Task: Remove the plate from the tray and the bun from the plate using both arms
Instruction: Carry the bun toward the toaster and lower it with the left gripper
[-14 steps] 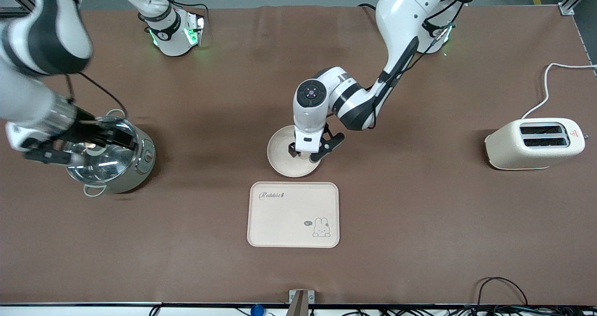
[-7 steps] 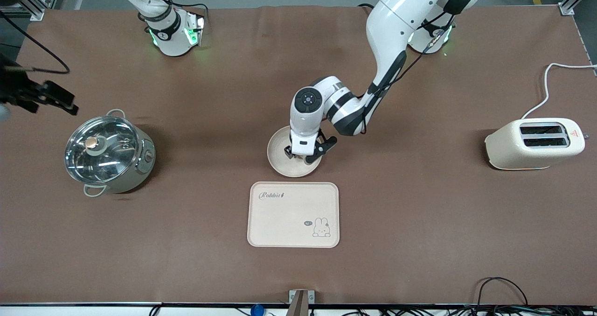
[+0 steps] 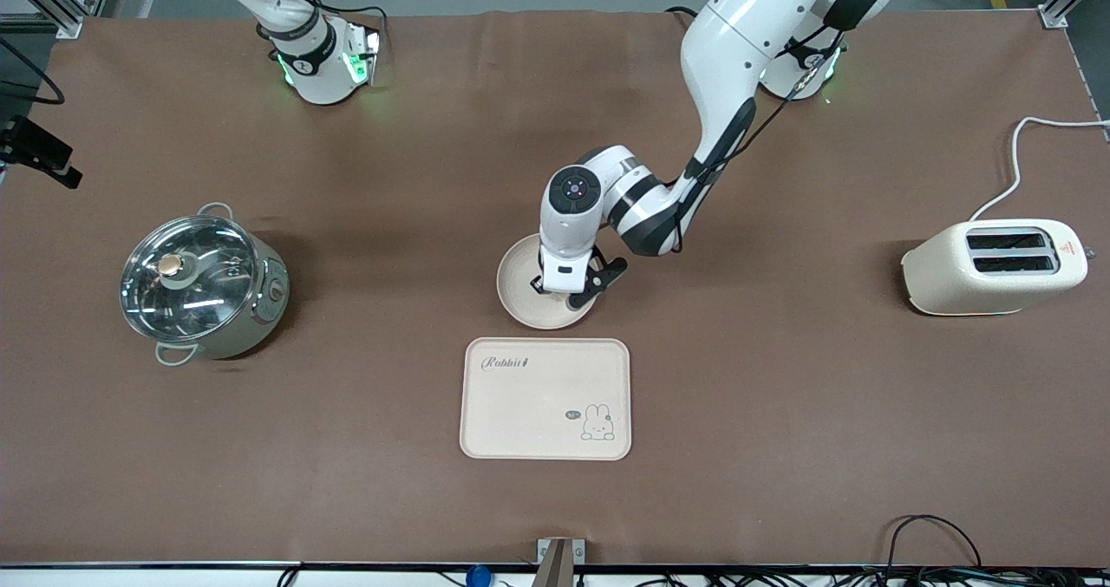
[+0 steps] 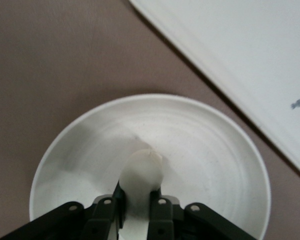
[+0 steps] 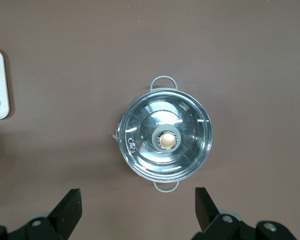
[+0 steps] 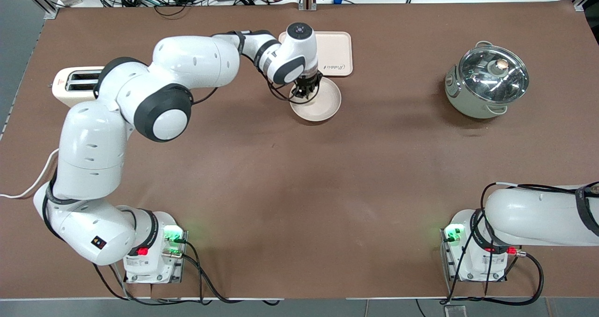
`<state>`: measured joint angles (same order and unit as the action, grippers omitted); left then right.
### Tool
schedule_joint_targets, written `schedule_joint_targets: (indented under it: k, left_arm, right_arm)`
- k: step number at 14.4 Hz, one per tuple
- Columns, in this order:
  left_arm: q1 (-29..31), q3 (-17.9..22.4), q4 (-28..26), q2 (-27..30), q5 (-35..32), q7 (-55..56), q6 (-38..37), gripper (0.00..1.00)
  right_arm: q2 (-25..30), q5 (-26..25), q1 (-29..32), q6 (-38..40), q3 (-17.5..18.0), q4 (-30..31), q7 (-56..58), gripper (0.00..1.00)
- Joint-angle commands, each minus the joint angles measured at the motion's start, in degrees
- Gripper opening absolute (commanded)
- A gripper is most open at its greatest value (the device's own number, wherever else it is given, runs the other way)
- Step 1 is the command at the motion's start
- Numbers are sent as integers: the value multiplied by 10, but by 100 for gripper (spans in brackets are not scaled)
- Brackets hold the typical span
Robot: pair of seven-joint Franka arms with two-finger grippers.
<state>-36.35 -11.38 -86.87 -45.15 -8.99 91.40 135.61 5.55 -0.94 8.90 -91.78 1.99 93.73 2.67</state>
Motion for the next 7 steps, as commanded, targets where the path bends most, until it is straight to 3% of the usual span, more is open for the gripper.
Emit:
schedule_joint_targets:
  k: [1, 4, 7]
  left_arm:
    - [41, 3, -7, 73, -26, -4, -98, 20]
    - [131, 1, -8, 127, -38, -97, -184, 20]
    - [215, 3, -15, 118, -45, -171, -200, 21]
  right_arm:
    - [6, -10, -17, -3, -9, 8, 0, 100]
    - [6, -7, -19, -1, -6, 8, -4, 100]
    - [6, -7, -26, -1, -4, 8, -5, 100]
